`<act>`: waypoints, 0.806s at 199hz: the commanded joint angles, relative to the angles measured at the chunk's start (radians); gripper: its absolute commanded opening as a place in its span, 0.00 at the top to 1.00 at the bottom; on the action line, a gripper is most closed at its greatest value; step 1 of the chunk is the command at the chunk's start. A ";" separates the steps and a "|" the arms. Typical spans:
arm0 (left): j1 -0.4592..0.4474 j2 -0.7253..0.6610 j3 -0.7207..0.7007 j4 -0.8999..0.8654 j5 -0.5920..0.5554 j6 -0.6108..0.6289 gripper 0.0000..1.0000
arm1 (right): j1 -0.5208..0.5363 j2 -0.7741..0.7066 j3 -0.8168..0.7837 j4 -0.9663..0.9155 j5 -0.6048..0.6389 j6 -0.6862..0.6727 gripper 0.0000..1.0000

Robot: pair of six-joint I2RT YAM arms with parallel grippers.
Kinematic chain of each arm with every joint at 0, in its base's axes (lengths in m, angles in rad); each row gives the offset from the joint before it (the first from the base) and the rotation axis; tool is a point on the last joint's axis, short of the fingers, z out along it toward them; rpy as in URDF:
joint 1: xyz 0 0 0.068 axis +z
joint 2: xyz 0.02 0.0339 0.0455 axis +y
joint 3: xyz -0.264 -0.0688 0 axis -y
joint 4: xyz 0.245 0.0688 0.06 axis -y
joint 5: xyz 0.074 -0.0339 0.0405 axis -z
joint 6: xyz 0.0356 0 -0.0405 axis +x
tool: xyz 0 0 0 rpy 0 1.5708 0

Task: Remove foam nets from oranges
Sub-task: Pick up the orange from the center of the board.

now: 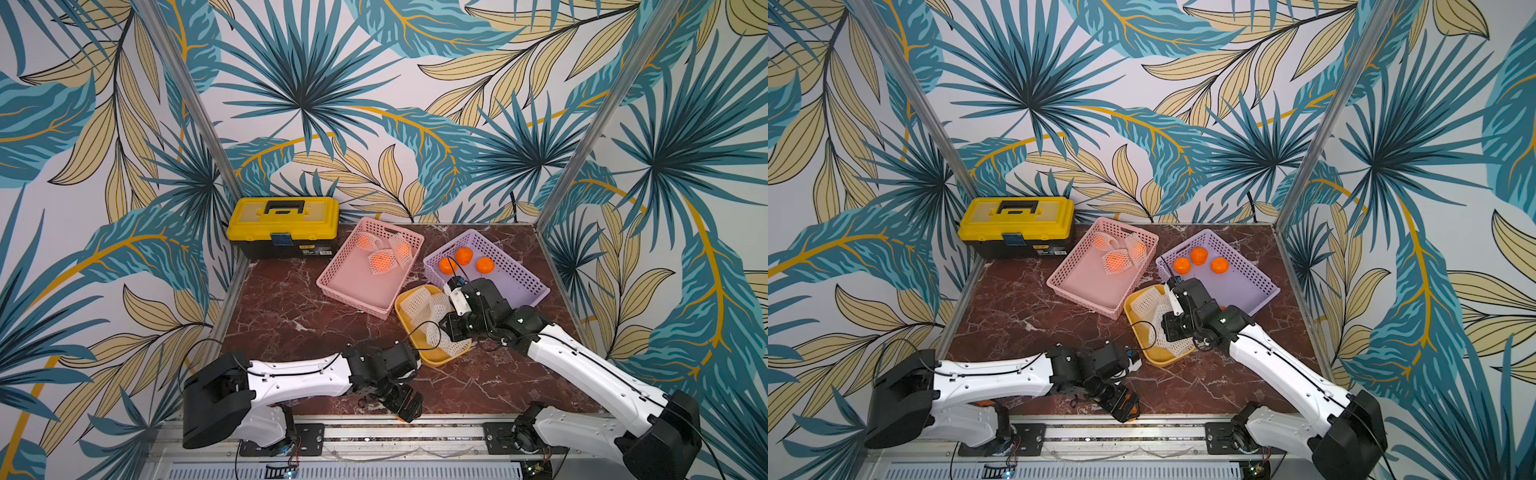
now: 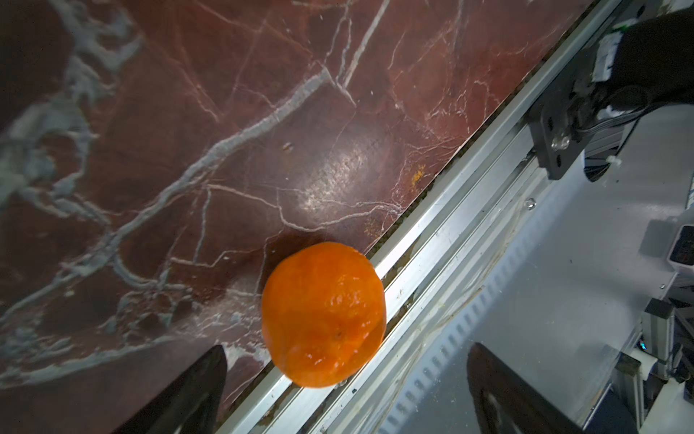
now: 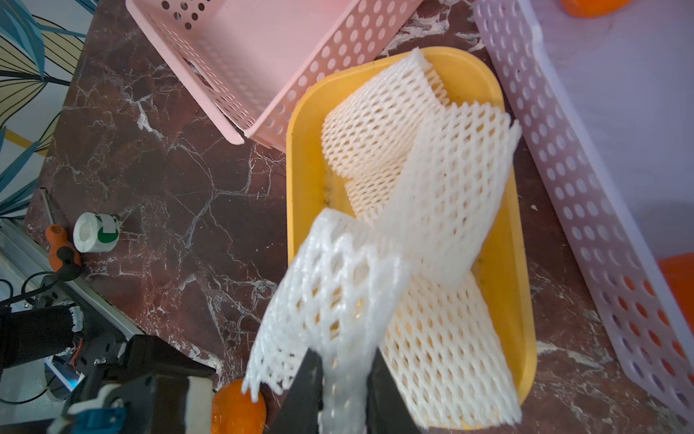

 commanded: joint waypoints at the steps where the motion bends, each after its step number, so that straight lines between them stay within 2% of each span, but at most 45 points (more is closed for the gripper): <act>1: -0.021 0.040 0.038 -0.013 -0.041 0.012 0.00 | -0.010 -0.003 0.027 -0.045 0.010 -0.018 0.75; 47: -0.024 0.087 0.051 -0.019 -0.090 -0.008 0.00 | -0.019 0.075 0.066 -0.043 0.023 -0.023 0.69; 77: -0.033 0.111 0.056 -0.017 -0.113 -0.038 0.05 | -0.042 0.125 0.059 0.020 -0.038 -0.002 0.68; 107: -0.039 0.125 0.056 -0.016 -0.141 -0.059 0.18 | -0.049 0.159 0.049 0.067 -0.103 -0.007 0.67; 160: -0.038 0.106 0.047 0.005 -0.186 -0.077 0.48 | -0.050 0.236 0.058 0.031 -0.077 -0.069 0.61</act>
